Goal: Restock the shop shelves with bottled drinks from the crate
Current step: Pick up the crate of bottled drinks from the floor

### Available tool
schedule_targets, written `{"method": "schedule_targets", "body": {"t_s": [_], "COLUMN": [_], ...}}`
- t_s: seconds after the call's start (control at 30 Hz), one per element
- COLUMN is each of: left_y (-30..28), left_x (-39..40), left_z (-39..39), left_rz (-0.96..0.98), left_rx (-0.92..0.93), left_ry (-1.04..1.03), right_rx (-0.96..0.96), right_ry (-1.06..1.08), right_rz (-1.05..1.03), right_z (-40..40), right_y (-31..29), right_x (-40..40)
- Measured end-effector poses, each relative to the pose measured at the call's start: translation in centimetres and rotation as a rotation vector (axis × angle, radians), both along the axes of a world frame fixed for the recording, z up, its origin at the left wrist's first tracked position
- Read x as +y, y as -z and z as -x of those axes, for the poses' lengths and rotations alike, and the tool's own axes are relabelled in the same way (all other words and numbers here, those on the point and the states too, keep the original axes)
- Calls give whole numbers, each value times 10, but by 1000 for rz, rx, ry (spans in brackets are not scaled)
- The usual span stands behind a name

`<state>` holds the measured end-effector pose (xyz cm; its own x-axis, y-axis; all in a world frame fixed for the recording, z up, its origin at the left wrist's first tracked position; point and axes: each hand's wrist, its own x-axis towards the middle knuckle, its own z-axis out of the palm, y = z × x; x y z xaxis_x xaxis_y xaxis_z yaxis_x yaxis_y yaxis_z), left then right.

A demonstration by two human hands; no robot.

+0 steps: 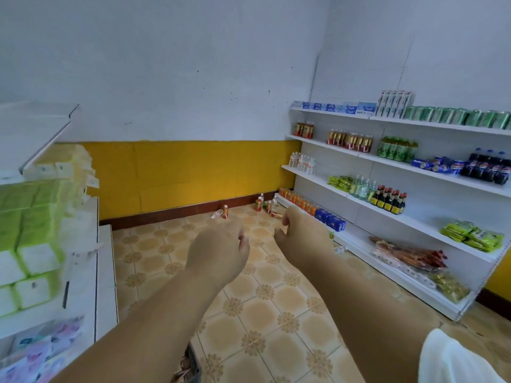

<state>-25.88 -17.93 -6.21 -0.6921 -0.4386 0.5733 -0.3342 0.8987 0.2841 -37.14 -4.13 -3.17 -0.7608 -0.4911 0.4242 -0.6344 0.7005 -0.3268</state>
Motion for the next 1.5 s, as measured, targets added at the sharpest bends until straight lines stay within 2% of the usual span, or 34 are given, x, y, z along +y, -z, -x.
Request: {"method": "schedule_targets", "body": {"t_s": [0.23, 0.53, 0.7, 0.83, 1.0, 1.33, 1.5], "left_y": [17, 48, 55, 55, 60, 100, 125], "left_x": [-86, -150, -197, -227, -260, -341, -397], "left_z": [78, 155, 220, 269, 317, 340, 347], "left_rz": [-63, -102, -81, -121, -174, -241, -312], "left_rx": [-21, -158, -155, -149, -137, -135, -152], "left_ry": [104, 86, -52, -171, -272, -428, -490], "right_rx": [-42, -148, -147, -44, -52, -140, -180], "right_ry": [-18, -81, -221, -357, -539, -795, -853], "right_rz": [67, -27, -41, -94, -132, -176, -286], "right_z": [73, 166, 246, 305, 356, 389, 390], "right_y": [15, 53, 59, 54, 56, 98, 122], "right_x": [-84, -154, -216, -262, -319, -432, -497]}}
